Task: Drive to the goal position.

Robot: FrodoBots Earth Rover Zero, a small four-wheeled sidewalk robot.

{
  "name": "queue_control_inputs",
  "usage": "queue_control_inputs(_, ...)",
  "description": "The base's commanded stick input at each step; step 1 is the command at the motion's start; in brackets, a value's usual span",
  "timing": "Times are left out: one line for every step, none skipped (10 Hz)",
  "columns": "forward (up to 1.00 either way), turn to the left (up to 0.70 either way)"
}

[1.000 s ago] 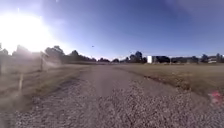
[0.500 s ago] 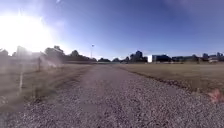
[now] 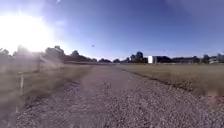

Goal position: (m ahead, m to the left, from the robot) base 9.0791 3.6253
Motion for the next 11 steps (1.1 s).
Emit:
queue_control_inputs(0.5, 0.0)
queue_control_inputs(0.5, 0.0)
queue_control_inputs(0.5, 0.0)
queue_control_inputs(0.5, 0.0)
queue_control_inputs(0.5, 0.0)
queue_control_inputs(0.5, 0.0)
queue_control_inputs(0.5, 0.0)
queue_control_inputs(0.5, 0.0)
queue_control_inputs(0.5, 0.0)
queue_control_inputs(0.5, 0.0)
queue_control_inputs(0.5, 0.0)
